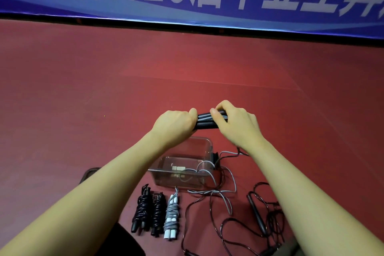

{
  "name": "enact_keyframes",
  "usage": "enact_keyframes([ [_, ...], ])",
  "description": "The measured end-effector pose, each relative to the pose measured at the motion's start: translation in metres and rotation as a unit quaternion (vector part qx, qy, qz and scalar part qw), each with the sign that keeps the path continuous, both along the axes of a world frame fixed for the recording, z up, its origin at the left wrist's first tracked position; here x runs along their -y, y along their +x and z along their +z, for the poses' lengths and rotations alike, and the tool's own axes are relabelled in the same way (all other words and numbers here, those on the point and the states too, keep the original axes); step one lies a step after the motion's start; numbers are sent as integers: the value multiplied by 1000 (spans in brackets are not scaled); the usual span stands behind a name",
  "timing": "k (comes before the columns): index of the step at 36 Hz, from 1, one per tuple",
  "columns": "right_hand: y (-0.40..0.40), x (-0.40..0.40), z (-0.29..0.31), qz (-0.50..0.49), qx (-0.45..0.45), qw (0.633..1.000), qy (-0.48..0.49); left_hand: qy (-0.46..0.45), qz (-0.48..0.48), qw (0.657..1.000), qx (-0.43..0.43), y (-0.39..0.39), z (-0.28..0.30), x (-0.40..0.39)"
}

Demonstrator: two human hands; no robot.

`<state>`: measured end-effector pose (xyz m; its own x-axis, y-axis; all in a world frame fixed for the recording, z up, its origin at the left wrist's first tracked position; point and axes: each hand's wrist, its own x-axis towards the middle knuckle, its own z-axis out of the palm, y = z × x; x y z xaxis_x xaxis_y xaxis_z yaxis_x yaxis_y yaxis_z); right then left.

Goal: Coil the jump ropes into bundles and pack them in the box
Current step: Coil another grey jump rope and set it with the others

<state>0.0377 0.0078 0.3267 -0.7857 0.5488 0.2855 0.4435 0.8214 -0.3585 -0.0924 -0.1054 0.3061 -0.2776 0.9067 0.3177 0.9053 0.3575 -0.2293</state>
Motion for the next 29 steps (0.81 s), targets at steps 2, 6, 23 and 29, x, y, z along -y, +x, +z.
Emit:
enact_keyframes([
  [2, 1, -3, -2, 29, 4, 998, -50, -5, 17, 1000, 8, -5, 0, 2],
  [6, 0, -11, -8, 84, -50, 987, -129, -34, 49, 998, 21, -16, -3, 8],
  [23, -2, -16, -12, 26, -58, 990, -122, 113, -36, 991, 63, -7, 4, 14],
  [29, 0, -9, -5, 41, -62, 984, -159, 111, 125, 970, 176, -6, 6, 7],
])
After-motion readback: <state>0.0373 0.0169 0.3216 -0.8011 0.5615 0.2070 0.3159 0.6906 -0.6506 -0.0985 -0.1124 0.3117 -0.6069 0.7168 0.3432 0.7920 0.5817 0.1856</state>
